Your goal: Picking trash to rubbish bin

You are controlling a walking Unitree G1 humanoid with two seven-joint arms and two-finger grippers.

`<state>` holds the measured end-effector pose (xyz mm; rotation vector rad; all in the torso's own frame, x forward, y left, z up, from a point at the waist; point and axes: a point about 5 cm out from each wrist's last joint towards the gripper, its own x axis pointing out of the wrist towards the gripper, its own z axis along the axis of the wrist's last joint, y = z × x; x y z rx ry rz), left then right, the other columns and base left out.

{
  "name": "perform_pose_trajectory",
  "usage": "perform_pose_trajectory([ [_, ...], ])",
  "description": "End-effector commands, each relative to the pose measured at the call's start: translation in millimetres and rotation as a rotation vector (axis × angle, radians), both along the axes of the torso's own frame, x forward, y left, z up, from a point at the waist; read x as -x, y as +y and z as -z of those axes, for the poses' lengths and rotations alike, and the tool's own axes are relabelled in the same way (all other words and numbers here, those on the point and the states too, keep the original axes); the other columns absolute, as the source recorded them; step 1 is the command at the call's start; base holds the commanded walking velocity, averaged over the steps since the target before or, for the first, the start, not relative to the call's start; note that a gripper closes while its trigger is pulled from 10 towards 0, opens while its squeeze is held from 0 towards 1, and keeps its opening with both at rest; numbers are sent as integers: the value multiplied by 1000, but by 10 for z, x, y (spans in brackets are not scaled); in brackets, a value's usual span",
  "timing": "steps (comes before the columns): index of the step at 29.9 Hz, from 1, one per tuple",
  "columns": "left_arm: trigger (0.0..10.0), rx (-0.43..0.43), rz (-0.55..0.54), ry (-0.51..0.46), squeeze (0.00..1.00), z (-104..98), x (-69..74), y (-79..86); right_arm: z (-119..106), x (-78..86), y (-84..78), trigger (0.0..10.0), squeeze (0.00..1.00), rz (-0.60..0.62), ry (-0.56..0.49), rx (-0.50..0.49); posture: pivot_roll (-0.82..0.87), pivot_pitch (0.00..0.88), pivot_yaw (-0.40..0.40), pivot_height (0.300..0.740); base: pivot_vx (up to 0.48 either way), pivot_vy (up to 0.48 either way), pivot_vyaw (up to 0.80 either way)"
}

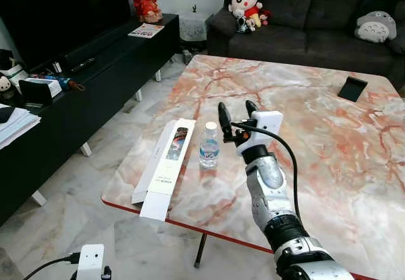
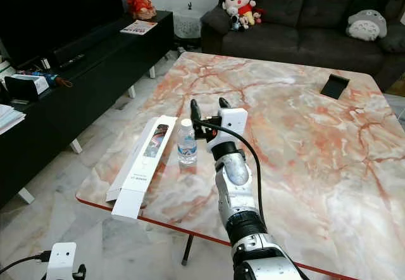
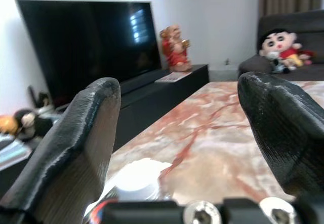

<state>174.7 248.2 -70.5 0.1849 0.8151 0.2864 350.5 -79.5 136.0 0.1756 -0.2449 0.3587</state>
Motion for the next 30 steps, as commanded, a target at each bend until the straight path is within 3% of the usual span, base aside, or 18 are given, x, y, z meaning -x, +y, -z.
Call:
perform_pose_trajectory([
  [1,10000,4,-7,16,0,18,38,16,27,10,77,10000,0,-41,20,29,-11,0,-21,740,0,0,0],
  [15,10000,14,-8,28,0,26,53,25,192,95,428,10000,0,-190,108,89,2,0,-20,740,0,0,0],
  [30,10000,12,-12,30,0,28,66,38,182,64,488,10000,0,-183,121,109,13,0,-22,740,0,0,0],
])
